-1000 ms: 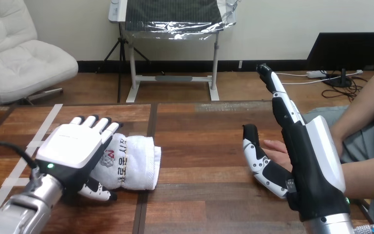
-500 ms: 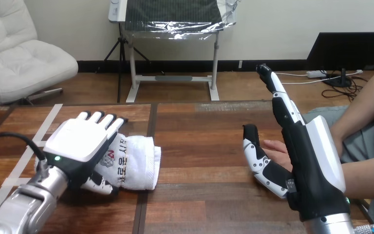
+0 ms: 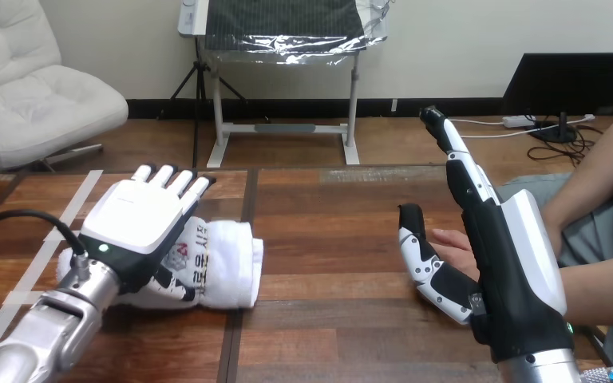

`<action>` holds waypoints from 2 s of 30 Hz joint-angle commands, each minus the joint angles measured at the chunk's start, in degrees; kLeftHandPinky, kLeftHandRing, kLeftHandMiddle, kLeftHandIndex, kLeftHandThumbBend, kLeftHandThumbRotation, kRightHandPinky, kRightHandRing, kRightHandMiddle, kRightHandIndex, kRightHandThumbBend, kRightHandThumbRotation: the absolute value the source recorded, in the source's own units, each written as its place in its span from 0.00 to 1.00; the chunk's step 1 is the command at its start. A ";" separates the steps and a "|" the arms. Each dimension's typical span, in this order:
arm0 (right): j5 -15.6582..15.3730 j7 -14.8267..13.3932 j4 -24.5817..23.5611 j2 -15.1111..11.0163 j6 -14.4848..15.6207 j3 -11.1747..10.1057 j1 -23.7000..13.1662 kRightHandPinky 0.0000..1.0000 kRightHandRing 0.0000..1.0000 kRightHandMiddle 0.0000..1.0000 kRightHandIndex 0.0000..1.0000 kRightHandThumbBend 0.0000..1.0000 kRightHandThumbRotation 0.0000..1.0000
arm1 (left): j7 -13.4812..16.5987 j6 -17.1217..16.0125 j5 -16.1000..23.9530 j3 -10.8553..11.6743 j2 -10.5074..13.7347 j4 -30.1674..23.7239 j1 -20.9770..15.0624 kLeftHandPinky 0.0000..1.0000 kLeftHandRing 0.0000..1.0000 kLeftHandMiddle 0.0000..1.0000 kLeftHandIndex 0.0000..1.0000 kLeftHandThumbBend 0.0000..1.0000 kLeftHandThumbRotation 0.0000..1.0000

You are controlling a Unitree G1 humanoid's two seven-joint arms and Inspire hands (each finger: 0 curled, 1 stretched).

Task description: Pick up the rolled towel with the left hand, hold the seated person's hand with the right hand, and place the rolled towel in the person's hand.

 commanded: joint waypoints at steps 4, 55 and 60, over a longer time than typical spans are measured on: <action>-0.04 0.37 -1.90 -0.45 0.14 -0.43 -3.25 1.00 0.97 0.97 0.97 0.00 0.00 | 8.75 4.36 4.01 -5.23 -3.38 12.91 -9.52 1.00 1.00 1.00 1.00 0.90 0.34; 1.29 3.85 -4.52 -2.20 1.79 -2.15 -2.71 0.97 0.89 0.89 0.85 0.05 0.00 | -13.86 23.16 -2.26 -17.74 -15.94 37.76 -21.09 0.91 0.90 0.91 0.91 0.86 0.35; 1.25 4.14 -4.77 -2.23 2.03 -2.21 -2.64 0.96 0.89 0.88 0.84 0.05 0.00 | -11.22 23.10 -4.09 -16.60 -16.01 37.91 -20.53 0.56 0.61 0.67 0.78 0.84 0.29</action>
